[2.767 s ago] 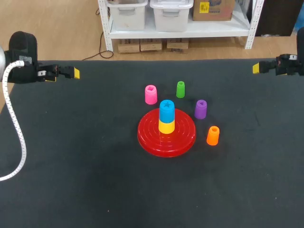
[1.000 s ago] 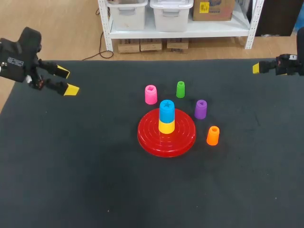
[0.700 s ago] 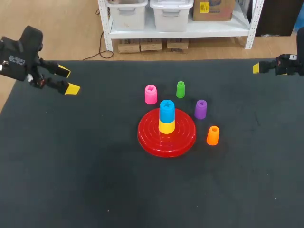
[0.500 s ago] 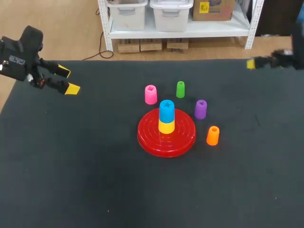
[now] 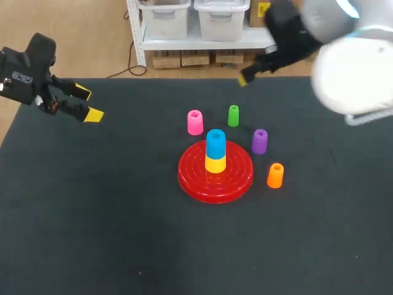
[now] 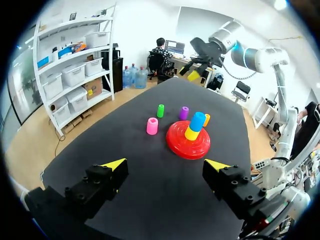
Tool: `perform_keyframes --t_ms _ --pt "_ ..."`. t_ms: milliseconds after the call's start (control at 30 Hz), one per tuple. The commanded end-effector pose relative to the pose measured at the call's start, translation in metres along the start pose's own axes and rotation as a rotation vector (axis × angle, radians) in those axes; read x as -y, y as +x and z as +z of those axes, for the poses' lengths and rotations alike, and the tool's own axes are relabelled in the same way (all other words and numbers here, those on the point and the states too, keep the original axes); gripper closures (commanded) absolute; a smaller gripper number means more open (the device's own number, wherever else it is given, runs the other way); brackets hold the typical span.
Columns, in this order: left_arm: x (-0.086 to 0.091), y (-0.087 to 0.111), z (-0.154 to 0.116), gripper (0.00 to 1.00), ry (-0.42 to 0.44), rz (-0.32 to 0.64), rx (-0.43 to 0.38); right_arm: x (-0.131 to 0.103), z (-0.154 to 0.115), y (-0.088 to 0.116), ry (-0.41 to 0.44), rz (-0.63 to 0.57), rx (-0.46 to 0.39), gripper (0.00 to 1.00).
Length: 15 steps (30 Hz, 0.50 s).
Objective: Pick up and stack the cylinders on the red base in this order: pink,purple,orange,green
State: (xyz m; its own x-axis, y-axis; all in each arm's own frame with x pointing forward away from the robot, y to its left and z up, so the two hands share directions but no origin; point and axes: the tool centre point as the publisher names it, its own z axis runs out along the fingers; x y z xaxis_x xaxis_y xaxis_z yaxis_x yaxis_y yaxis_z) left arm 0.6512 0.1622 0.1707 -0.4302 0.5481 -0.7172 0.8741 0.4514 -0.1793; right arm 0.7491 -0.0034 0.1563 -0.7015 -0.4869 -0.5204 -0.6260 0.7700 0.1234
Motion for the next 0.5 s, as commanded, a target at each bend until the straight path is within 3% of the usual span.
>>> perform_keyframes --t_ms 33,200,500 --pt "-0.001 0.0 0.001 0.0 0.002 0.002 0.002 -0.025 0.054 -0.027 0.025 -0.065 -0.151 0.0" --pt "-0.001 0.0 0.001 0.0 0.002 0.002 0.002 -0.043 0.087 -0.026 0.059 -0.127 -0.228 0.0" --pt "-0.001 0.0 0.001 0.0 0.002 0.002 0.002 -0.045 0.137 -0.018 0.111 -0.167 -0.365 0.0"
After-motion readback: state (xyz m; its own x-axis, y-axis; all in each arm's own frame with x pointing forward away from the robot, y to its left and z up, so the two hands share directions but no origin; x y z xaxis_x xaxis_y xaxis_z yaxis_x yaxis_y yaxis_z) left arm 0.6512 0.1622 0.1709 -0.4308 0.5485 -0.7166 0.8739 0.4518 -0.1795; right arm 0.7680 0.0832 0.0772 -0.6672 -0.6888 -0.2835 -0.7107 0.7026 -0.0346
